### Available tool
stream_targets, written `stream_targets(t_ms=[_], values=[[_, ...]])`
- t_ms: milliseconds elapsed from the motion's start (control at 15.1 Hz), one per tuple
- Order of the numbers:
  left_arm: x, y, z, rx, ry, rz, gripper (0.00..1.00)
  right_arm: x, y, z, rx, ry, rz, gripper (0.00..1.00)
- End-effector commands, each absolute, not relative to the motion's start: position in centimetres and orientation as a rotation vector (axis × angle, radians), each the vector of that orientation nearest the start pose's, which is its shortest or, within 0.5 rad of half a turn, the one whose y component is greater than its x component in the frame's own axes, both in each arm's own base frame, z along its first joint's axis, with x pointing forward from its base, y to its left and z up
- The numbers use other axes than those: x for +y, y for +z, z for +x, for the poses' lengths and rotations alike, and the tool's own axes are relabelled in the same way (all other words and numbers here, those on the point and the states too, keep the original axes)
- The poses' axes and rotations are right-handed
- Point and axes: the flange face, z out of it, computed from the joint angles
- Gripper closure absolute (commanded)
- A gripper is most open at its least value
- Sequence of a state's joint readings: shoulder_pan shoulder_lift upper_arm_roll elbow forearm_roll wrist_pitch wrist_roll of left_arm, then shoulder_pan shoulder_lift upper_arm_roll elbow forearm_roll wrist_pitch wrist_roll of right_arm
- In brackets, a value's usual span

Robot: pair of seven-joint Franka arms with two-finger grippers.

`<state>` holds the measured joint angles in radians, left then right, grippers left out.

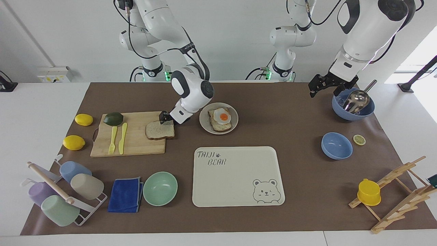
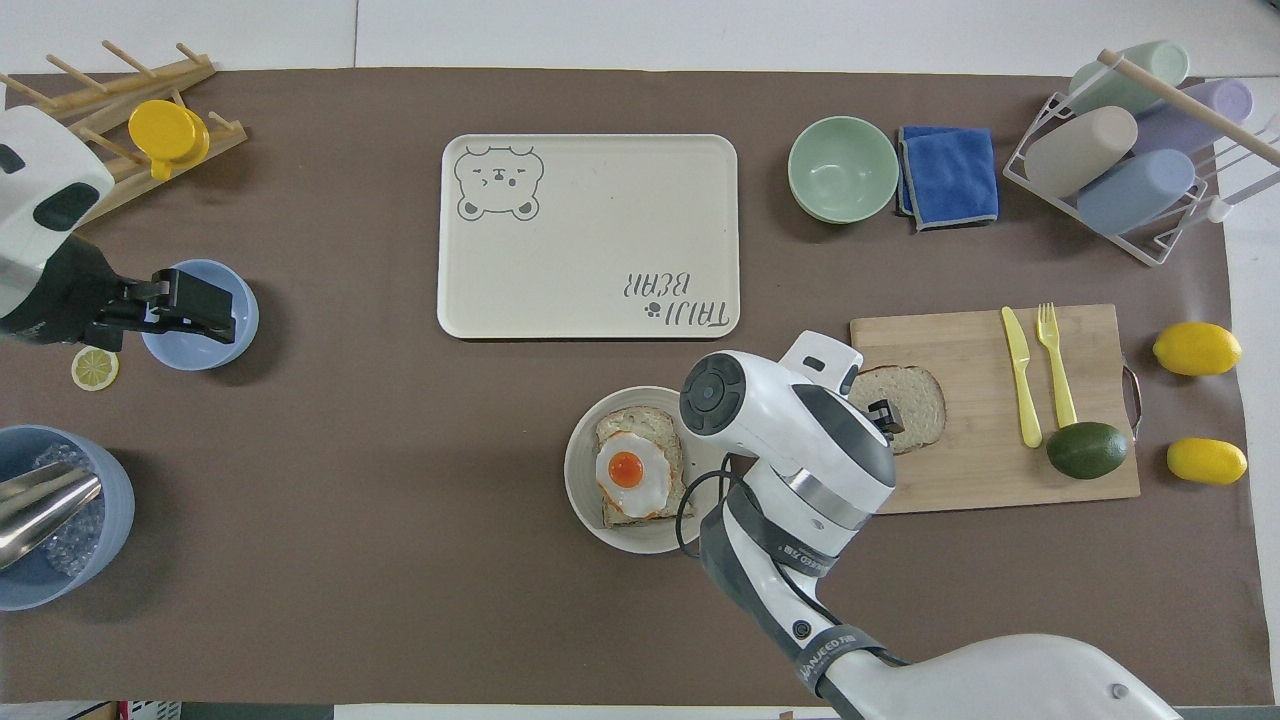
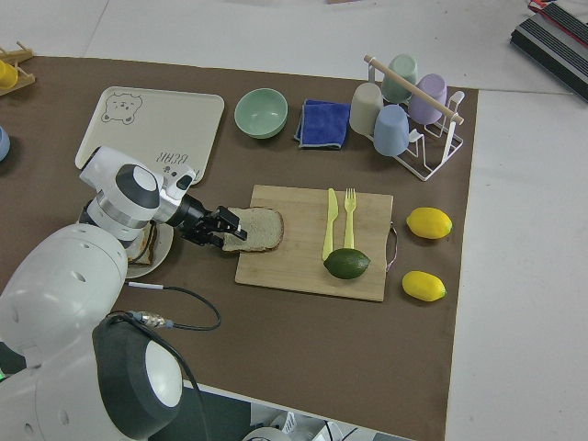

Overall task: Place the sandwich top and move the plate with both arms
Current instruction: 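Grasp the bread slice on the board with the right gripper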

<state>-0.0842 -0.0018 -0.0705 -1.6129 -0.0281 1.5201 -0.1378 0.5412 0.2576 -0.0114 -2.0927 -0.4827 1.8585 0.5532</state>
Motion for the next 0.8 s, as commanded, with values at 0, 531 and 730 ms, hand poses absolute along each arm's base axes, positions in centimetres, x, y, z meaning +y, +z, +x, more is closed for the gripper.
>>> stream_targets(t_ms=[0,531,730], values=[[-8.40,60.40,53.25,0.002,0.144,-3.155,0.00,22.10,27.70,46.91,0.325,-0.219,2.521,0.26],[-8.40,60.40,53.25,0.002,0.144,-3.155,0.00,22.87,28.12,47.39,0.282,-0.169,2.544,0.55],[-8.38,60.40,53.25,0.002,0.143,-3.154,0.00,22.84,28.07,47.36,0.260,-0.163,2.544,0.82]])
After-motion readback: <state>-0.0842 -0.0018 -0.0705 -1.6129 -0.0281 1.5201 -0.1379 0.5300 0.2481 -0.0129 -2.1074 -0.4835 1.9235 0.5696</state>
